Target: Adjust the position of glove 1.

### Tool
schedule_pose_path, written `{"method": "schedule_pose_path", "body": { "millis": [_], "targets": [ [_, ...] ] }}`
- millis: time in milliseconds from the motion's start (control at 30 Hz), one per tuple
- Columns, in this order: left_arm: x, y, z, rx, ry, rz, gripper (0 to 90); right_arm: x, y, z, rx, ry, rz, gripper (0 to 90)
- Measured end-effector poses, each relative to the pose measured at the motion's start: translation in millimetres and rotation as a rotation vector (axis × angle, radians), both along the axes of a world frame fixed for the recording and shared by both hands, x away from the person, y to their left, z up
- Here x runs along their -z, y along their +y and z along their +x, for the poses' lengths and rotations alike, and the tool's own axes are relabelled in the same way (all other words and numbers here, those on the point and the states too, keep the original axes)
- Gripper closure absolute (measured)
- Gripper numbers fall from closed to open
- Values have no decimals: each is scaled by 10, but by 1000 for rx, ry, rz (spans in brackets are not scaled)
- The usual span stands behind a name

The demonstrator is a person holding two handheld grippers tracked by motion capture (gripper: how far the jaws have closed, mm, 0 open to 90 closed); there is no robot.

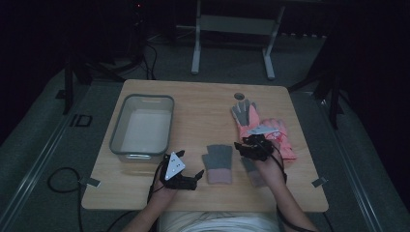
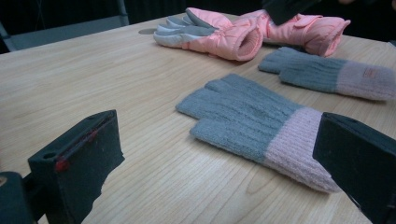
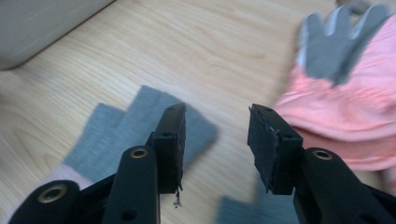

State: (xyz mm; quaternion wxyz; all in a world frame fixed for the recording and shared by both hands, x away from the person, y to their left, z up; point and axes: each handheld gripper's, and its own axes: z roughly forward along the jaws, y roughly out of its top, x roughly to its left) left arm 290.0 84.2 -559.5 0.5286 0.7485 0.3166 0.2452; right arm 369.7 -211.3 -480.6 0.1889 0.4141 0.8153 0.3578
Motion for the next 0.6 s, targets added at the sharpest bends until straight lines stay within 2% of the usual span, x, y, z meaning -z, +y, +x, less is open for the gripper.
{"method": "schedule_pose_path", "body": {
  "millis": [167,367,500,600],
  "targets": [
    [-2,3,1,-1,2,2,9,-14,-253,8,-25,-6,-50,574],
    [0,-3,-3,-2,-2,1,9,18,-560,-51,-106,4,-65,585],
    [-1,-4,-4,-5,-2,4,9,20,-737,-89,-151,29,-84,590],
    [0,-5,-4,-5,-2,4,9,53,-833,-133,-182,50,-116,587]
  ]
}}
